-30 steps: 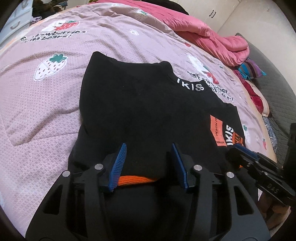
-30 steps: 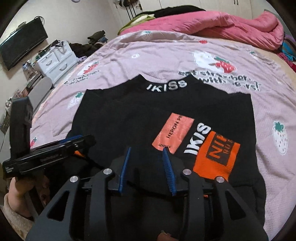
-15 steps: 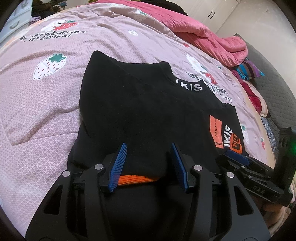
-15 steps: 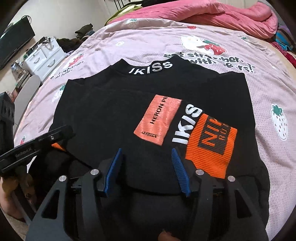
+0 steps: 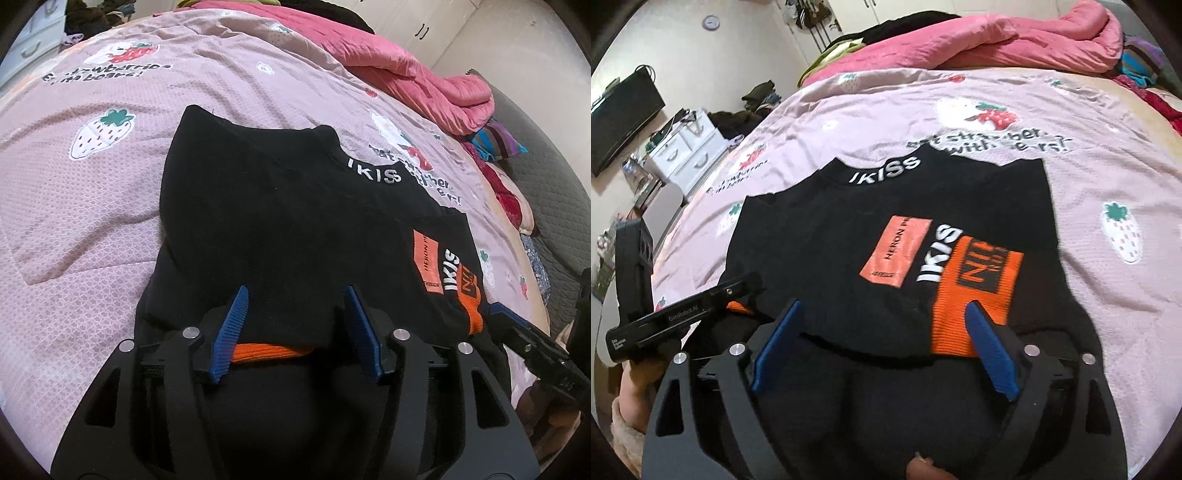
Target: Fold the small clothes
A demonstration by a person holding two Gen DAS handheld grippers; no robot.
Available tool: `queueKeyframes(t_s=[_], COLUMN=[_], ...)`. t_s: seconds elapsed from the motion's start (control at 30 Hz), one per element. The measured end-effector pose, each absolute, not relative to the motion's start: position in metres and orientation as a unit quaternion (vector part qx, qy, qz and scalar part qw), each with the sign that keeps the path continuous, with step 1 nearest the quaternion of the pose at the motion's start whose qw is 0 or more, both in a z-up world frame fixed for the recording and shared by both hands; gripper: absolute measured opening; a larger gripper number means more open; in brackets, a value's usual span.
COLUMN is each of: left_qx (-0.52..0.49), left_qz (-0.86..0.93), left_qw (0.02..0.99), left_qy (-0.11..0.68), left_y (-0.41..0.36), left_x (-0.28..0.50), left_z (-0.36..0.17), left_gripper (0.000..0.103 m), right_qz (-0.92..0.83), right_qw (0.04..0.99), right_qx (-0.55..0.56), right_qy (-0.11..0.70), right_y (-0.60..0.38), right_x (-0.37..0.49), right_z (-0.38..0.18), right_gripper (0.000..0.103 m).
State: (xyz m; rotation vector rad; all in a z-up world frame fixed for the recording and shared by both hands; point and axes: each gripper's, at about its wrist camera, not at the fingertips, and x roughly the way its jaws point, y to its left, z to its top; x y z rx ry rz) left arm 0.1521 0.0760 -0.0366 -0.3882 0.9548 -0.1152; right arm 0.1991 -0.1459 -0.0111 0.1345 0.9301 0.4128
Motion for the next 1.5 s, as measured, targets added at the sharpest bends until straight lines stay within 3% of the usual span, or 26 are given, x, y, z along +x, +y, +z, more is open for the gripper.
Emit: queueKeyframes(t_s=[0.4,0.7,0.97,1.03,1.5], left_qx=[-0.182,-0.178,-0.171,-0.167,-0.154], left_qz=[-0.052,-0.047,-0.042,-0.038,-0.031], left_qw=[0.876,0.888,0.897,0.899,0.906], left_qy=[0.444,0.423,0.406,0.403,0.393], left_y=[0.071,0.071,0.072,0.072,0.07], left_x=[0.139,0.118,0.104,0.1,0.084], left_z=[-0.019,0.004,0.021,0.025,0.037], left_gripper=[0.061,0.08,0.087,0.094,0.094], right_qz=[0.185,0.181,0.181,0.183,0.191], right_qw=[0.888,0.898,0.904,0.905,0.913], right_qx=[0.074,0.079,0.082,0.082,0.071], right_qy=[0.414,0.394,0.379,0.374,0.352], right_y=[-0.161,-0.169,-0.174,-0.174,-0.171], right_x=[0.185,0.172,0.164,0.162,0.145], right_z=[0.011,0.028,0.041,0.045,0.06], right_gripper=[0.095,0.097,0.097,0.097,0.098])
